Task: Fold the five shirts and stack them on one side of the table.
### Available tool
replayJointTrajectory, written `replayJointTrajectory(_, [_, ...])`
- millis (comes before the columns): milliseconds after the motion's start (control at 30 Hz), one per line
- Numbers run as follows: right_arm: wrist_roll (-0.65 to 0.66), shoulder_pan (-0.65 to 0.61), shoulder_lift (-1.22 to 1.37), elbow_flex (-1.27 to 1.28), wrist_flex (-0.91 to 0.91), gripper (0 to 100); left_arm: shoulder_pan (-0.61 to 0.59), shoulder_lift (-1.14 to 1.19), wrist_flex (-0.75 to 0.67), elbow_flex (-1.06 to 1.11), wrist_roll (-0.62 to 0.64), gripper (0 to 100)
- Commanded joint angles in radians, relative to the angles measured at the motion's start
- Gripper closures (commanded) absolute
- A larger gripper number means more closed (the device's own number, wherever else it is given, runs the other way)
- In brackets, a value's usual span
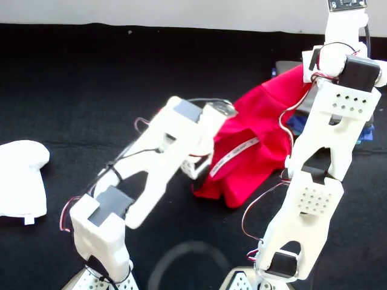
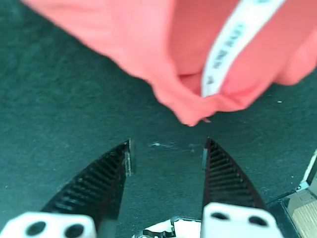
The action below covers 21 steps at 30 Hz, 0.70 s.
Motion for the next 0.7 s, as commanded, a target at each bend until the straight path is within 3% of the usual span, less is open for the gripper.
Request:
replayJointTrajectory(0, [0.011,0.007,-0.073,-0.001,0.008,99.4,0.059,-0.005,-0.015,-0.028,0.015,78])
replayJointTrajectory(200, [0.011,0.008,-0.073,-0.001,0.008,99.4,0.068,0.008,-0.161,-0.007,0.021,78])
replayJointTrajectory(500, [0.011,0.012,-0.074,-0.001,0.008,99.3,0.018,0.111,-0.258,0.048,0.02,79])
replayJointTrajectory(667, [0.003,0.008,-0.073,-0.001,0.01,99.3,-0.048,0.111,-0.262,0.016,0.02,100])
